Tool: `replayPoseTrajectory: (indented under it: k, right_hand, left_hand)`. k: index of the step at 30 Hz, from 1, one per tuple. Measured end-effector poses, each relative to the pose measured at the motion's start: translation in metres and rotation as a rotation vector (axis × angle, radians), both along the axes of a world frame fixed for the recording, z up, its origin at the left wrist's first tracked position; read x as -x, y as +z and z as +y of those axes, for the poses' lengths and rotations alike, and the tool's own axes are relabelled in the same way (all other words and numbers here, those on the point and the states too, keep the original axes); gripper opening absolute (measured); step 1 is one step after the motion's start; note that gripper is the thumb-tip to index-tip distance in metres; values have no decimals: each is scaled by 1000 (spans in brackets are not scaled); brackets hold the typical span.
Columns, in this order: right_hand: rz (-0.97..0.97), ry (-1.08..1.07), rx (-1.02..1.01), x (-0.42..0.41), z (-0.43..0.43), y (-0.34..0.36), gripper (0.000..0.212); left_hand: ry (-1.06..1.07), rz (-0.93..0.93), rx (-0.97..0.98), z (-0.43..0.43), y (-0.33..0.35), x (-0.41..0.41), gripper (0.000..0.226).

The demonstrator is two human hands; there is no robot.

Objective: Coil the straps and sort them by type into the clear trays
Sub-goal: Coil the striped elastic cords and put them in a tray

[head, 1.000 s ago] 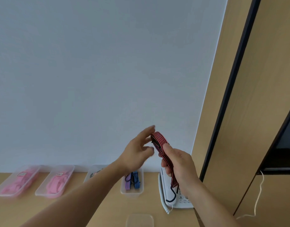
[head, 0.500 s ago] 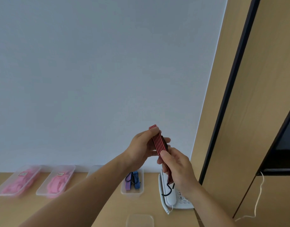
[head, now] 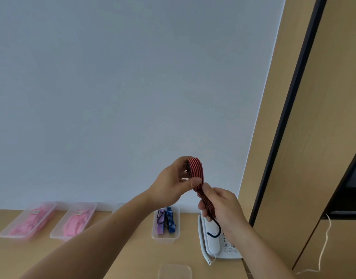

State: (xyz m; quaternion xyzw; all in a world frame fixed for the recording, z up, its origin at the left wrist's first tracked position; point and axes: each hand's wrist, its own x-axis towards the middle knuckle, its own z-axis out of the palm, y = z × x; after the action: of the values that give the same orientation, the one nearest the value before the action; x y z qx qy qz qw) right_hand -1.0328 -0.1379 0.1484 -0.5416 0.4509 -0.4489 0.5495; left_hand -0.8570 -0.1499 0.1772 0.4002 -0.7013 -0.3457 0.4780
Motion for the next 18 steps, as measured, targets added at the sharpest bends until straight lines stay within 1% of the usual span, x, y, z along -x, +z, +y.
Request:
replayPoseTrajectory:
  k: [5, 8, 10, 12, 14, 17, 18]
  right_hand:
    - [-71, 34, -76, -2, -1, 5, 36]
    - [-109, 27, -93, -5, -1, 8, 39]
    - [-162, 32, -110, -6, -1, 9, 46]
    - [-203, 48, -119, -7, 0, 10, 53]
    - [-211, 61, -113, -7, 2, 10, 55]
    - [-238, 15, -93, -4, 2, 10, 47]
    - [-231, -17, -81, -2, 1, 11, 41]
  left_hand:
    - [189, -329, 273, -1, -15, -2, 49]
    - [294, -443, 487, 3, -17, 2, 48]
    - [313, -511, 605, 5, -17, 4, 45]
    - [312, -569, 622, 6, -16, 5, 46]
    - [304, -607, 564, 7, -15, 7, 51]
    - [191, -734, 528, 7, -19, 8, 69]
    - [128, -731, 489, 8, -21, 7, 76]
